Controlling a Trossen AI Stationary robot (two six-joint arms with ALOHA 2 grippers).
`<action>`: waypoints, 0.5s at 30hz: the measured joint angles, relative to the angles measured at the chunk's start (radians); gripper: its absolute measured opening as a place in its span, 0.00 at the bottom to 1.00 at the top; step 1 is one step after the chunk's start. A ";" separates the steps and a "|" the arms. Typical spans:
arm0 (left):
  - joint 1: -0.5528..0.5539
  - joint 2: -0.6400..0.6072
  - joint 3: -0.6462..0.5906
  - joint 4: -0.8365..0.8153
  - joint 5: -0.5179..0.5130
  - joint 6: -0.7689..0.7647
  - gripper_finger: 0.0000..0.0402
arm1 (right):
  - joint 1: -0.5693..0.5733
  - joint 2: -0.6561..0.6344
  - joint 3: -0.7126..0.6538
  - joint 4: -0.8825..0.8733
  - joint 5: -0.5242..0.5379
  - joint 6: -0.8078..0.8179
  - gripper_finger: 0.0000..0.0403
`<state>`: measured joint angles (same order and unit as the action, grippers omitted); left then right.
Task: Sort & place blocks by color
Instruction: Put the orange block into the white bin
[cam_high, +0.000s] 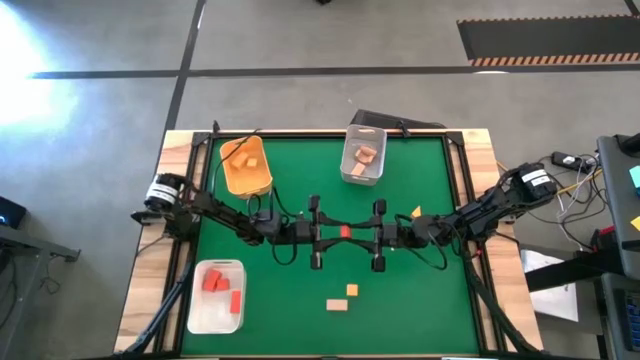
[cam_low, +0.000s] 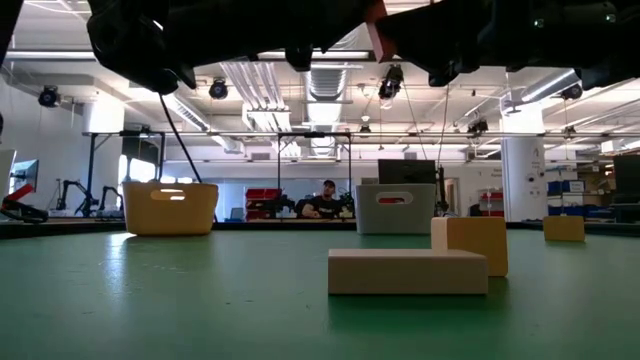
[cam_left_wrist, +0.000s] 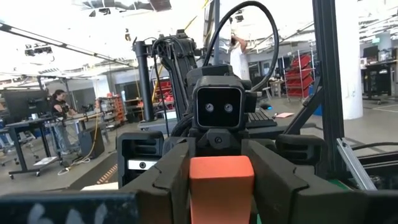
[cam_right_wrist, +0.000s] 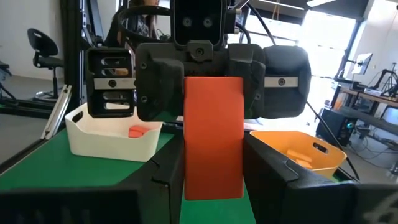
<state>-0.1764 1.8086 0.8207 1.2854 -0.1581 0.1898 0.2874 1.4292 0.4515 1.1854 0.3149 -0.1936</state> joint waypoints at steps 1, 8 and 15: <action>0.000 -0.003 -0.002 -0.001 0.000 -0.001 0.29 | 0.000 0.000 0.000 0.001 0.000 0.005 0.31; -0.010 -0.026 -0.027 -0.060 -0.038 0.001 0.29 | 0.003 -0.020 0.013 -0.061 0.000 0.097 0.59; -0.050 -0.130 -0.032 -0.382 -0.269 -0.005 0.29 | 0.000 -0.220 0.036 -0.264 0.202 0.095 0.70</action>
<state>-0.2268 1.6787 0.7889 0.9036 -0.4269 0.1847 0.2873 1.2097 0.4872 0.9218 0.5169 -0.0983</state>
